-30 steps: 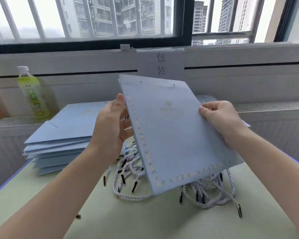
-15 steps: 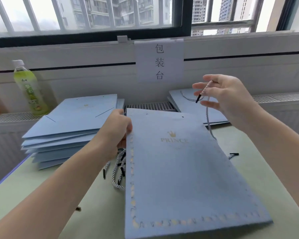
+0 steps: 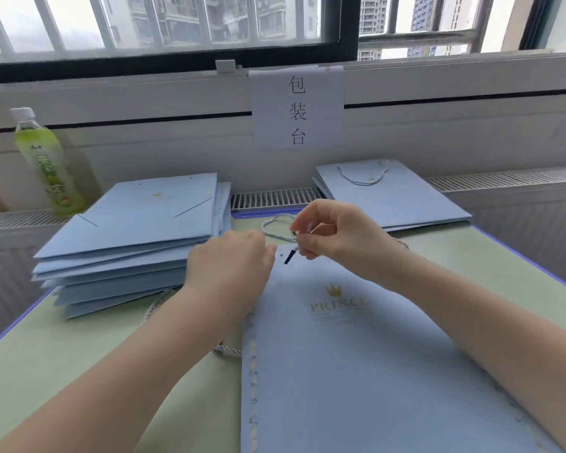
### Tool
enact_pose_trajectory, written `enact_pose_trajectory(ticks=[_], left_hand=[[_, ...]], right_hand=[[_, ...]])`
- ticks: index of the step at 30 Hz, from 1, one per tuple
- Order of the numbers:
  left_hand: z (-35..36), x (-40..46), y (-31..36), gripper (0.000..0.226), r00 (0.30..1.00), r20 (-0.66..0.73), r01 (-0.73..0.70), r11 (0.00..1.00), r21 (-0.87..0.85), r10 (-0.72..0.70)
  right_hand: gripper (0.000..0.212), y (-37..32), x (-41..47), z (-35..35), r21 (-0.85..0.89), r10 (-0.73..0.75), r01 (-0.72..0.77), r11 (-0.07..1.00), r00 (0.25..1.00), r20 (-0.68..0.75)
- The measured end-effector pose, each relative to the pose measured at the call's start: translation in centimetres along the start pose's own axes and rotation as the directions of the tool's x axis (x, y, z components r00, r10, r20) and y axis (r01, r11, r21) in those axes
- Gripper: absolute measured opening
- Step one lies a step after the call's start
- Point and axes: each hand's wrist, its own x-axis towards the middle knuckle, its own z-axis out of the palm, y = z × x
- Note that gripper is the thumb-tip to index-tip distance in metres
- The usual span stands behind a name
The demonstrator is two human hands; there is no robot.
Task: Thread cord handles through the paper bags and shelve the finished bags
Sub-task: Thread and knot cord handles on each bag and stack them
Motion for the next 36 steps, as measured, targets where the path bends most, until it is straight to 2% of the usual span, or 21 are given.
enact_pose_trajectory(ticks=[2,4,6,9,10,11,12,14,16,18,20,22,26,29,33,36], left_hand=[[-0.2,0.1,0.1,0.032,0.992,-0.075,-0.123,0.949,-0.292,0.106],[0.0,0.2,0.2,0.020,0.978,-0.109,-0.209,0.808,-0.550,0.178],[0.1,0.5,0.1,0.004,0.979,-0.114,-0.201,0.704,-0.681,0.170],[0.4,0.8,-0.3,0.014,0.985,-0.115,-0.170,0.634,-0.754,0.127],[0.3,0.9,-0.5,0.015,0.987,-0.116,-0.158,0.619,-0.769,0.107],[0.4,1.0,-0.6,0.015,0.989,-0.121,-0.148,0.603,-0.784,0.086],[0.4,1.1,-0.7,0.015,0.990,-0.125,-0.140,0.583,-0.800,0.065],[0.5,1.2,-0.8,0.014,0.990,-0.136,-0.128,0.560,-0.818,0.029],[0.7,1.3,-1.0,0.016,0.990,-0.140,-0.119,0.550,-0.827,0.004],[0.9,1.3,-1.1,0.020,0.991,-0.132,-0.116,0.560,-0.821,0.012],[1.1,1.3,-1.0,0.023,0.992,-0.112,-0.123,0.582,-0.803,0.056],[1.3,1.3,-1.0,0.022,0.989,-0.101,-0.145,0.609,-0.780,0.106],[2.1,1.4,-1.0,0.025,0.973,-0.118,-0.224,0.700,-0.678,0.198],[3.2,1.7,-1.3,0.025,0.949,-0.227,-0.301,0.848,-0.436,0.220],[4.0,1.8,-1.6,0.029,0.963,-0.130,-0.260,0.941,-0.216,0.237],[4.3,2.0,-1.6,0.028,0.969,-0.109,-0.240,0.951,-0.194,0.223]], right_hand=[[0.012,0.1,-0.2,0.7,0.046,-0.020,0.021,0.999,1.000,-0.010],[0.012,0.0,-0.3,1.0,0.112,-0.044,0.048,0.993,0.998,-0.035],[0.009,-0.1,-0.3,1.1,0.164,-0.059,0.070,0.984,0.996,-0.071],[0.008,-0.1,-0.2,0.8,0.241,-0.012,0.039,0.970,0.994,-0.113],[0.007,0.0,-0.1,0.7,0.207,0.001,0.025,0.978,0.992,-0.127],[0.005,0.2,0.0,0.6,0.103,-0.001,0.016,0.995,0.989,-0.145],[0.003,0.6,0.1,0.4,-0.067,-0.017,0.006,0.998,0.987,-0.157],[0.011,1.4,0.2,0.2,-0.405,-0.075,0.001,0.914,0.983,-0.165],[0.014,1.7,0.2,0.0,-0.538,-0.138,0.019,0.842,0.974,-0.181],[0.017,1.5,0.2,-0.1,-0.527,-0.197,0.104,0.844,0.973,-0.124],[0.030,1.2,0.2,0.2,-0.477,-0.209,0.187,0.859,0.978,0.008],[0.035,1.2,-0.1,0.9,-0.446,-0.216,0.229,0.866,0.973,0.081],[0.022,1.5,-0.3,1.3,-0.546,-0.239,0.236,0.804,0.969,0.066],[0.012,1.8,-0.2,1.0,-0.565,-0.258,0.222,0.795,0.966,0.017],[0.013,2.3,-0.2,1.2,-0.607,-0.233,0.174,0.775,0.972,-0.019],[0.013,2.7,-0.1,1.4,-0.649,-0.255,0.175,0.741,0.967,-0.030]])
